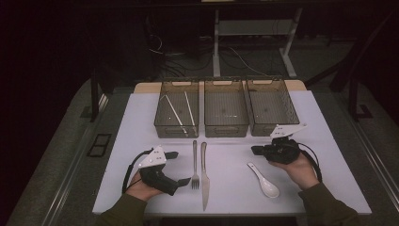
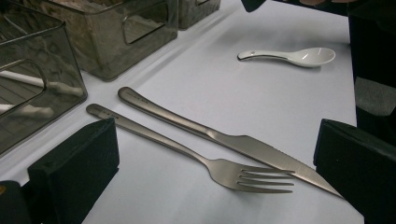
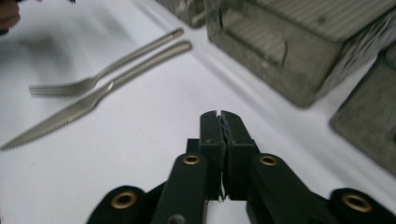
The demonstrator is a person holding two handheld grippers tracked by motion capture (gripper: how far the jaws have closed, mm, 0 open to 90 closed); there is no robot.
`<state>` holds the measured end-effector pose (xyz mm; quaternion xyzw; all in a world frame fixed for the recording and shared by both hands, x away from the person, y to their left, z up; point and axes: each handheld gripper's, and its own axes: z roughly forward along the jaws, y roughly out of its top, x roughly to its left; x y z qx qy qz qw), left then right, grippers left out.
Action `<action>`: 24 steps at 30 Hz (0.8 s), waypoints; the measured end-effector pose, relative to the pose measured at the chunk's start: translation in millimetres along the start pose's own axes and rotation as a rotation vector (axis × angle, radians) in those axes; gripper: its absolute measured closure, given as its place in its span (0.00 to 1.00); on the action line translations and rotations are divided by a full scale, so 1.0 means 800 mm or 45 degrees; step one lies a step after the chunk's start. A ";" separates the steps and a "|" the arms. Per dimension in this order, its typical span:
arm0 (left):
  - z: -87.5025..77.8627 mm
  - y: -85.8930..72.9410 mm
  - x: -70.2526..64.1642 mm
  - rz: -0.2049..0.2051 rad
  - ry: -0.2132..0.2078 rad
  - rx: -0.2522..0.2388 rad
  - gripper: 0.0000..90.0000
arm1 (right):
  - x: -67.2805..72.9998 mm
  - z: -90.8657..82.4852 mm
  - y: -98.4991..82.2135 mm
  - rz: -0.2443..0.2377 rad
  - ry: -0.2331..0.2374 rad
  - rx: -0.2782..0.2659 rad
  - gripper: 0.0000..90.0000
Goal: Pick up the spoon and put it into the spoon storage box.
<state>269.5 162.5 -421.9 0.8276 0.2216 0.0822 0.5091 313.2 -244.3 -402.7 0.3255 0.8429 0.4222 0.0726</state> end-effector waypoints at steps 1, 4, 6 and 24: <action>0.000 0.000 0.000 -0.001 0.001 -0.001 0.00 | 0.001 0.001 -0.004 0.000 -0.003 0.013 0.99; 0.000 0.000 0.000 -0.004 0.005 -0.002 0.00 | 0.003 0.005 -0.015 0.006 -0.015 0.053 1.00; 0.000 0.000 0.000 0.000 0.003 0.000 0.00 | 0.003 0.009 -0.020 0.003 -0.019 0.080 1.00; 0.000 0.000 -0.001 0.010 0.007 0.005 0.00 | -0.005 0.036 -0.037 0.027 -0.054 0.209 1.00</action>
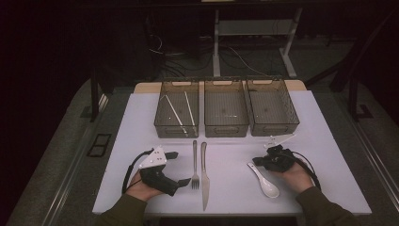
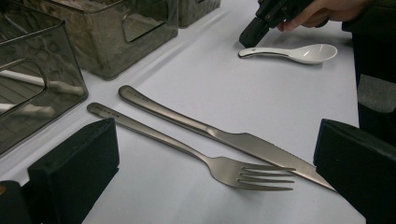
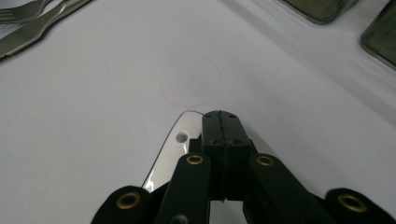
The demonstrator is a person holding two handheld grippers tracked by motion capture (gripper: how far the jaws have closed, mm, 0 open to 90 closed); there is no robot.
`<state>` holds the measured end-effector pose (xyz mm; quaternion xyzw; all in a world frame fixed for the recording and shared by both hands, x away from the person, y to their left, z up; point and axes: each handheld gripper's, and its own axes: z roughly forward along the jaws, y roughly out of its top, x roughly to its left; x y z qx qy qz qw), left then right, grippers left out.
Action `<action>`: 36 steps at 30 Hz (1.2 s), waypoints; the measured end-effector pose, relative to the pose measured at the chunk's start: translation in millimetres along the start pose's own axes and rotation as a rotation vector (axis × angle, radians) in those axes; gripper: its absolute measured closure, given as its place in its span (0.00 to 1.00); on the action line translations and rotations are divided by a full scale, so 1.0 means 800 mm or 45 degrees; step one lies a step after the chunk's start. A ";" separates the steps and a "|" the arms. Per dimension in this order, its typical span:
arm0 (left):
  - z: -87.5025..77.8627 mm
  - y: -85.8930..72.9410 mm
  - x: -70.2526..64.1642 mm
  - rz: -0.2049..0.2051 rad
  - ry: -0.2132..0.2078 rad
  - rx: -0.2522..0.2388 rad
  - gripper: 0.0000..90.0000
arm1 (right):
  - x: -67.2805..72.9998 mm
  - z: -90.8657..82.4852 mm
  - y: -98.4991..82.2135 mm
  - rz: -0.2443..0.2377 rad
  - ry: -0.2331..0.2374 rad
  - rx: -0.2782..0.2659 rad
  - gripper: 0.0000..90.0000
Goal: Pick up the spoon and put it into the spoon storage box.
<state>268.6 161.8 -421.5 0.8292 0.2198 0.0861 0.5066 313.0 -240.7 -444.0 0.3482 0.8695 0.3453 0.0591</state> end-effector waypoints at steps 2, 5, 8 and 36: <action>0.000 0.000 0.000 0.002 0.001 0.005 0.00 | 0.002 0.002 0.001 -0.006 0.010 0.008 1.00; 0.002 -0.001 0.000 0.003 0.001 0.007 0.00 | 0.005 0.005 0.002 -0.017 0.018 0.012 1.00; 0.002 -0.001 0.000 0.003 0.000 0.015 0.00 | 0.009 0.006 0.005 -0.030 0.040 0.006 1.00; 0.007 -0.002 0.001 0.008 -0.007 0.025 0.00 | 0.063 0.022 0.020 -0.213 0.214 0.101 1.00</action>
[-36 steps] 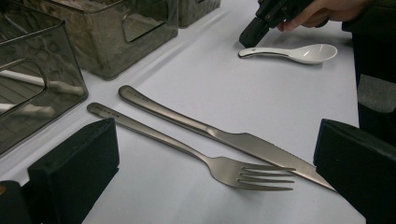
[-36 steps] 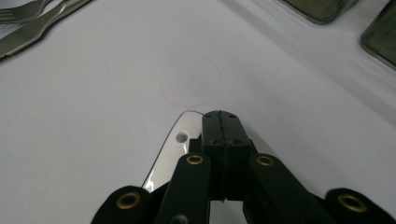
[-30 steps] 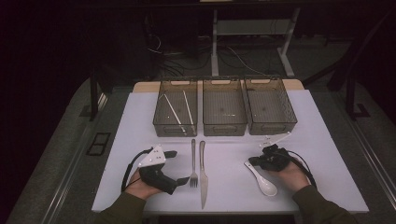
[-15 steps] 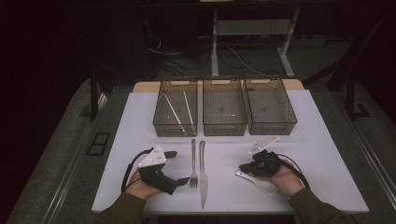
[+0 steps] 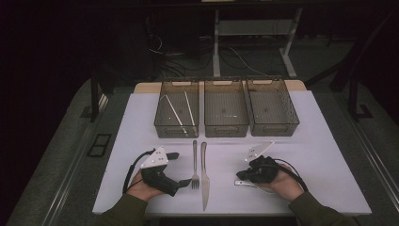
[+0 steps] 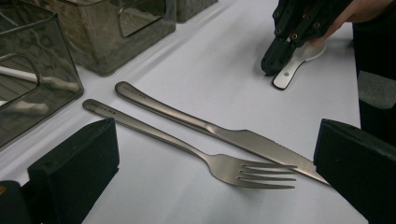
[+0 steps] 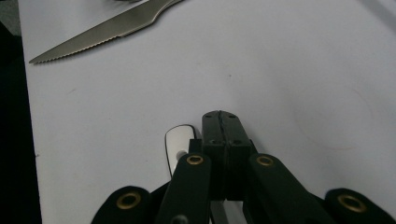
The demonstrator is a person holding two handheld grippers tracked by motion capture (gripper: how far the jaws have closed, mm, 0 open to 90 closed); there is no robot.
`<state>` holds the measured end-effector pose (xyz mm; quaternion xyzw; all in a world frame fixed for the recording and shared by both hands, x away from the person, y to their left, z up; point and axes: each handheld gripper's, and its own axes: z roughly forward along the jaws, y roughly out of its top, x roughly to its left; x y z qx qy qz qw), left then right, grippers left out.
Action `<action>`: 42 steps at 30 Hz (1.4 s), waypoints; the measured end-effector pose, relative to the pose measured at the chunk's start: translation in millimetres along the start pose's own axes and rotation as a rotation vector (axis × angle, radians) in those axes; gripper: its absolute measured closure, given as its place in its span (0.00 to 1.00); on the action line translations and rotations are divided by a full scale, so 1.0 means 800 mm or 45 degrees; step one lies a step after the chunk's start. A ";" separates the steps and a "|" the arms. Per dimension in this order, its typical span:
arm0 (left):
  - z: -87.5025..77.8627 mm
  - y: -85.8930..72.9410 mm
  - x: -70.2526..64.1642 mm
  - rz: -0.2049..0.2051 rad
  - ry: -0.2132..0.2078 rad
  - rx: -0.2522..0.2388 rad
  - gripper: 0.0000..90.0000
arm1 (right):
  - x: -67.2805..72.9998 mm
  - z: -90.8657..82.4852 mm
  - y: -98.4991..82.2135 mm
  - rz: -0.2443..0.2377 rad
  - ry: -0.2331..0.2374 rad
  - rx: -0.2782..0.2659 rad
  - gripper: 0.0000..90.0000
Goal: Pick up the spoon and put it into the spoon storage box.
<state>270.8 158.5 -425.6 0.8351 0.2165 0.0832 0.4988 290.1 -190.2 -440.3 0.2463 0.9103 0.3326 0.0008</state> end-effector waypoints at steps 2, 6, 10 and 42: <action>0.002 0.000 -0.001 -0.005 -0.005 -0.004 0.00 | -0.002 -0.004 0.000 0.012 -0.005 -0.018 0.99; 0.005 -0.001 -0.002 0.010 -0.010 0.023 0.00 | -0.008 -0.017 -0.002 0.047 -0.011 -0.100 0.84; 0.006 0.000 -0.003 0.020 -0.015 0.035 0.00 | -0.012 -0.036 -0.008 0.099 -0.021 -0.174 0.71; 0.004 -0.003 -0.003 -0.024 0.030 0.045 0.00 | -0.011 -0.086 -0.102 0.201 -0.090 -0.136 0.53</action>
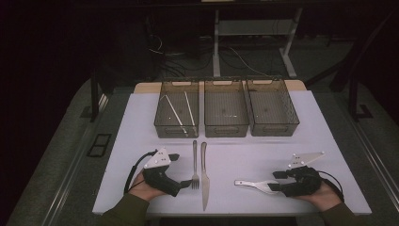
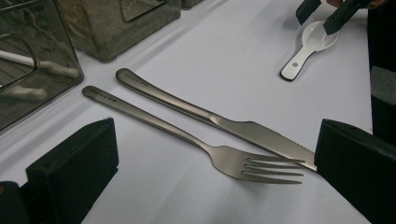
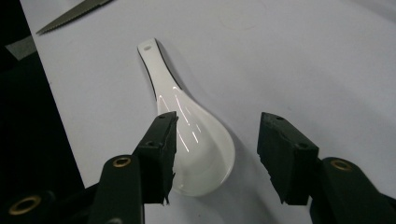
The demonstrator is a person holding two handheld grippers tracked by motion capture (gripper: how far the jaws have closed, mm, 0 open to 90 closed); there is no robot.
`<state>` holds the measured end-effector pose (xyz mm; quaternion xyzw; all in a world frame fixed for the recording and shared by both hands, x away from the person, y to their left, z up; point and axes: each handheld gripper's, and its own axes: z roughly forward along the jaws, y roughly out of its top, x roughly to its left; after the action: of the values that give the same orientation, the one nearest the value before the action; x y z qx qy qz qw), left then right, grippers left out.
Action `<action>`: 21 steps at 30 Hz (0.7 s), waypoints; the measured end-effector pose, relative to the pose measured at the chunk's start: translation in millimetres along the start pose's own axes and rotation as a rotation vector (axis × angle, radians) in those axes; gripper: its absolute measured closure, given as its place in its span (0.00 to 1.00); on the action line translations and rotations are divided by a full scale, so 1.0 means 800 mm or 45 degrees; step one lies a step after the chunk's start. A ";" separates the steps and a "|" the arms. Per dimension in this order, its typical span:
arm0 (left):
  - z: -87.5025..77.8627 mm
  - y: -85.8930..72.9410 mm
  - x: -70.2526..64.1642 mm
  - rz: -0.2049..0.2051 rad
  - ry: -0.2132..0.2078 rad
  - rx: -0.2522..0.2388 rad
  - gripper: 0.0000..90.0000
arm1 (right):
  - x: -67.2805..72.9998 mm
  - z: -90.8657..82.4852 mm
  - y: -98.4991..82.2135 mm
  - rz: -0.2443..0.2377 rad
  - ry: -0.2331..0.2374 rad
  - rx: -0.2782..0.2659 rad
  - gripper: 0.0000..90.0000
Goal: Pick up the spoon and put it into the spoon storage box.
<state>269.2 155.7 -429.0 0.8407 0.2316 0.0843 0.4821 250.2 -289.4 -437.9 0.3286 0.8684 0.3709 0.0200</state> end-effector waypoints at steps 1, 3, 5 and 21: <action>0.000 0.000 0.000 -0.003 -0.002 -0.002 0.00 | 0.000 0.001 0.000 -0.006 -0.001 0.008 0.54; -0.001 -0.001 0.000 -0.003 0.000 -0.007 0.00 | 0.001 0.003 0.000 -0.014 -0.001 0.017 0.54; -0.002 -0.001 0.001 -0.004 -0.002 -0.012 0.00 | 0.003 0.005 0.000 -0.028 0.003 0.032 0.55; -0.003 -0.002 0.000 -0.012 -0.003 -0.023 0.00 | 0.011 0.009 0.000 -0.121 0.021 0.108 0.71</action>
<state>268.3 158.1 -429.2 0.8354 0.2341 0.0831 0.4904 245.4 -279.2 -441.4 0.2845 0.8980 0.3352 0.0166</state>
